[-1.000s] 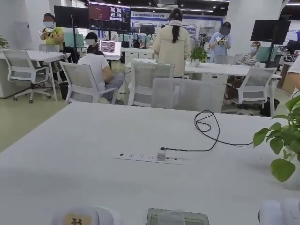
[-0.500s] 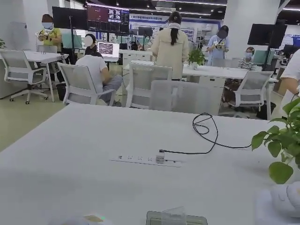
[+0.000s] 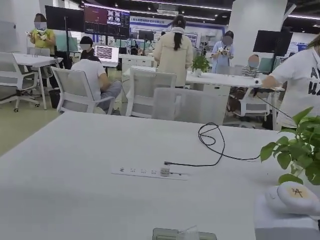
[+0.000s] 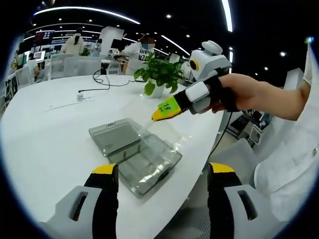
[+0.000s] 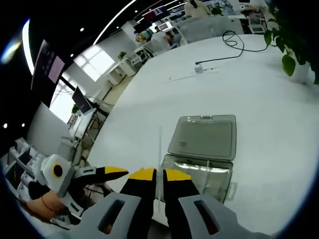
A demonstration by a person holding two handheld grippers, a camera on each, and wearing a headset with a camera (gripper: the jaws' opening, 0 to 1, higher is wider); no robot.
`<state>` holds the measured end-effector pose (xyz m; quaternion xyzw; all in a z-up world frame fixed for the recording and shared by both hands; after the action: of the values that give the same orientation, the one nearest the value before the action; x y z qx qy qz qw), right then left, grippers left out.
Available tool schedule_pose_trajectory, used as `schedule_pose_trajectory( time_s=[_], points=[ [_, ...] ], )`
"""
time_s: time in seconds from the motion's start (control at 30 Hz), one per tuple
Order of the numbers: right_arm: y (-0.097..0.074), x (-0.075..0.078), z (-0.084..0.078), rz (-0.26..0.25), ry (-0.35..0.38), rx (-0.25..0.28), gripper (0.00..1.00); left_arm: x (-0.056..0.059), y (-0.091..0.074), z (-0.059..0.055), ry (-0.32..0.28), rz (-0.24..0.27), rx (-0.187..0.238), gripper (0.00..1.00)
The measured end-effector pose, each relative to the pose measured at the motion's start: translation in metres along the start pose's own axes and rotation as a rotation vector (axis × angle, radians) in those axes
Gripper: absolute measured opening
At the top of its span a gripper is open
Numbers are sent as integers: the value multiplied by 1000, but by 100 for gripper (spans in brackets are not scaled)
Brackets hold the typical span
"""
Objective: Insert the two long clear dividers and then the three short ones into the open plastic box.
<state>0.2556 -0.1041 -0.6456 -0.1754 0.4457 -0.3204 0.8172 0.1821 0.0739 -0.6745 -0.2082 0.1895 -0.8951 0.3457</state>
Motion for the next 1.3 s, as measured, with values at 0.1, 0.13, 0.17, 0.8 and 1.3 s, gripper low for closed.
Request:
schedule_pose_trajectory(
  time_s=[0.1,0.13,0.17,0.8,1.3],
  points=[
    [4,1,0,-29,19,-22,7,-4,-2,-6,35,-22,-2,78],
    [5,2,0,-35,26,-27,7,-5,-2,-7,45,-27,-7,78],
    [7,3,-1,-44,35,-35,7,-7,-3,-10,55,-33,-12,79],
    [27,16,-26,-170,184,-108,7,-18,6,-39,184,-150,-70,95],
    [45,29,-34,-223,213,-179,7,-20,7,-42,153,-176,-69,95]
  ],
)
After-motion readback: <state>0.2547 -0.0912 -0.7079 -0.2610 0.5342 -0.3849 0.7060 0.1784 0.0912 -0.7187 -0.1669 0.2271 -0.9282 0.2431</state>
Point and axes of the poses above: the centre of the closed fingertips' face, and the gripper's own axes: y roughly forward along the fingers, x roughly to its right, z roughly out of its top, the point moved 9 cm from there along -y, roughly backward along the fingers, and after that the axes turned 9 degrees about z, right-handed, at the moved point
